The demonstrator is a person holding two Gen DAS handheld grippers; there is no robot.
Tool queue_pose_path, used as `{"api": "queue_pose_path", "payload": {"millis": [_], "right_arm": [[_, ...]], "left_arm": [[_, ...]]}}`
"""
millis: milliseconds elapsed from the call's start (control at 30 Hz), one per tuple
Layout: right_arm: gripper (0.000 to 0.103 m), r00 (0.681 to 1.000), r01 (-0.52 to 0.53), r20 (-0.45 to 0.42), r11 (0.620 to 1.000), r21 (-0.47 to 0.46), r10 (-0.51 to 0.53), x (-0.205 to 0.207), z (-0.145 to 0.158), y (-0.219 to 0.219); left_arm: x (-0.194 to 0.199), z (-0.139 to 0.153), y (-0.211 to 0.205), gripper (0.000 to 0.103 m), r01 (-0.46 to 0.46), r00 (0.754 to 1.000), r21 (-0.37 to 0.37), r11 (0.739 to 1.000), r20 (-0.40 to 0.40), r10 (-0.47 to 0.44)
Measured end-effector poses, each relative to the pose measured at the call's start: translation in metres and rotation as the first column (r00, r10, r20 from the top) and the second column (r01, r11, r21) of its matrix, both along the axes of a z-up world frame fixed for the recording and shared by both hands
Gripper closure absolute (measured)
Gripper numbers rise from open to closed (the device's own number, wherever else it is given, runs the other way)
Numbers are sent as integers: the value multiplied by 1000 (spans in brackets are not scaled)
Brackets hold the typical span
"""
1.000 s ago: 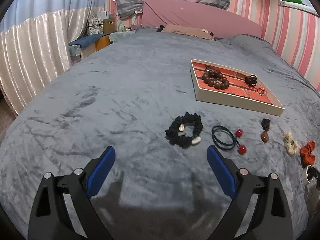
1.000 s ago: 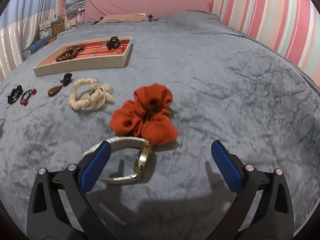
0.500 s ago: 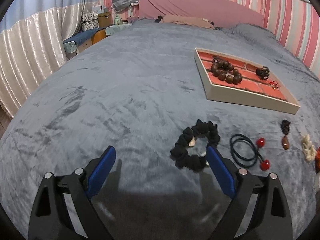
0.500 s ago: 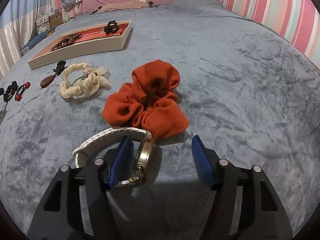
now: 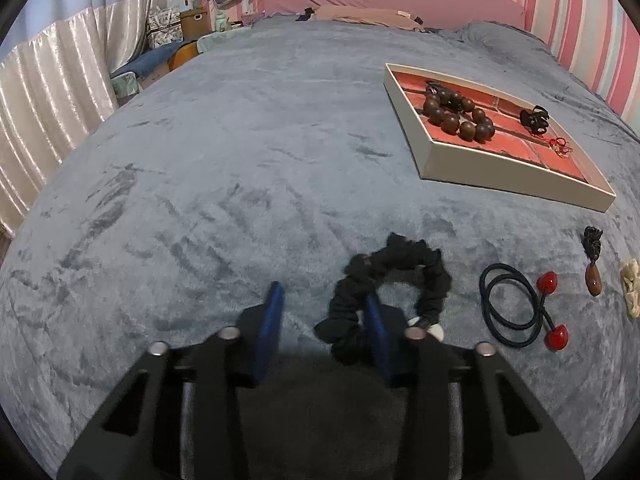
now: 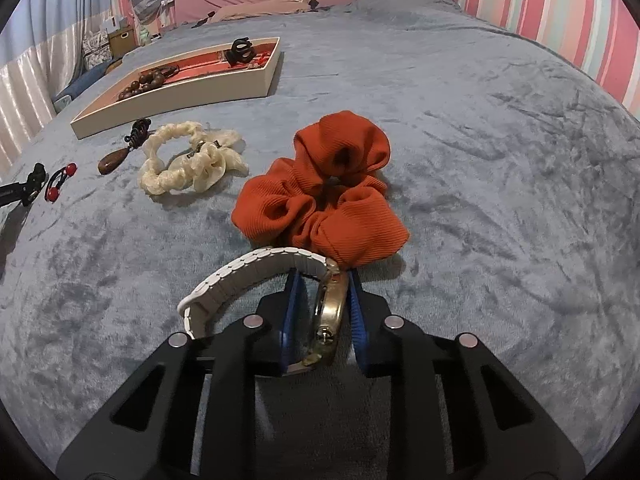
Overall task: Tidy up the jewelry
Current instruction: 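Grasp the white-strap watch with right tool while left tool grasps black scrunchie, then carry scrunchie and watch into the tray and open both tools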
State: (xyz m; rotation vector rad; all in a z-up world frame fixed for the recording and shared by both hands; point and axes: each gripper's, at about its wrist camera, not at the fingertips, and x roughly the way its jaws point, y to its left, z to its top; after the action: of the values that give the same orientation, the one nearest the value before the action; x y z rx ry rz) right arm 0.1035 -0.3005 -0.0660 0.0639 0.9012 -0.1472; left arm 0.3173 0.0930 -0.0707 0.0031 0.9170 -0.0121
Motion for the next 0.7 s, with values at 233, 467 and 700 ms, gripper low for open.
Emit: {"api": "queue_pose_path", "payload": {"millis": [233, 467, 700], "right_arm": [[87, 999, 11, 33, 1000, 16, -11, -8, 6, -2], [87, 997, 17, 77, 1000, -5, -17, -17, 21, -2], [87, 991, 23, 132, 1000, -2, -22, -16, 44, -7]], "left_arm": [[-4, 4, 8, 89, -13, 1000, -25, 1000, 12, 13], [-15, 14, 11, 91, -14, 998, -19, 1000, 58, 15], [-24, 31, 10, 91, -4, 995, -31, 999, 95, 7]]}}
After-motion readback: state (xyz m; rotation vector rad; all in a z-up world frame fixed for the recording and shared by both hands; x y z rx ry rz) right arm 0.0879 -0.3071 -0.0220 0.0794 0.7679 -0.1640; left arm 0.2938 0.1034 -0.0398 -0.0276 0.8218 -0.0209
